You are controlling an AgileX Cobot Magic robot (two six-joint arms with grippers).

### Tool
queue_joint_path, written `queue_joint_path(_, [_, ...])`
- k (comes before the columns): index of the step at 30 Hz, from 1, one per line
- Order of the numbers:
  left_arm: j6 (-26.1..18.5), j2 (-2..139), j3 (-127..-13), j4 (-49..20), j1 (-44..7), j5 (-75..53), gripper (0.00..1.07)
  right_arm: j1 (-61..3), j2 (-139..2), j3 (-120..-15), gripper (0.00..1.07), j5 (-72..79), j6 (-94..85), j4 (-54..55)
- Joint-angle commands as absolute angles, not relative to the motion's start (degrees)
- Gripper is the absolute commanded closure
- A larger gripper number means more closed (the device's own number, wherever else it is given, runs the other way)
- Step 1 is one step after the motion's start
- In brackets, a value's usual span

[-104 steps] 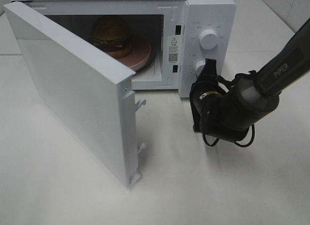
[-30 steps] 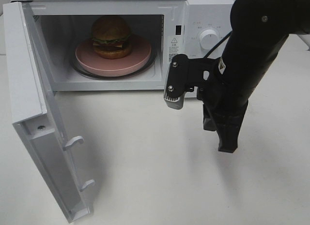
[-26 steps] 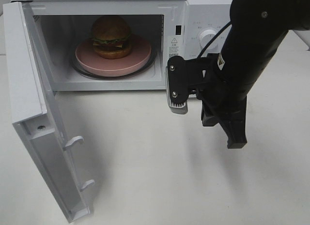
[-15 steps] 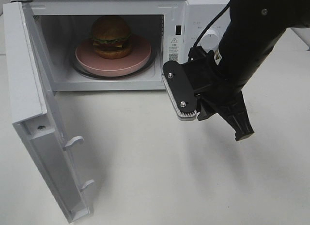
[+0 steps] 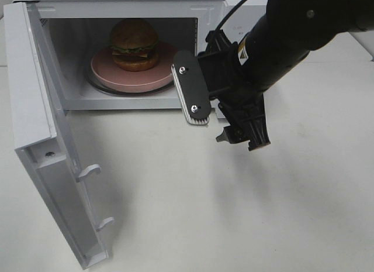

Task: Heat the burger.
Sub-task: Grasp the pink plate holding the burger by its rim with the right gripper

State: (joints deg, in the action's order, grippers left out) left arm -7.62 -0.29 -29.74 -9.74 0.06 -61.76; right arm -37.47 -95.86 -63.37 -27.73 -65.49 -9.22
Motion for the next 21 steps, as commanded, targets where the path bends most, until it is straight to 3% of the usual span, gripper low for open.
queue_joint_path(1, [-7.5,-1.2,-29.6,-9.9,0.2,-61.4,0.06,-37.5,-95.5,-66.3,0.13,-25.7,-64.4,-10.0])
queue_joint_path(21, [-7.5,-1.2,-29.6,-9.9,0.2,-61.4,0.06,-40.8,-108.9,-80.2,0.16,-25.3,-58.2,-14.6])
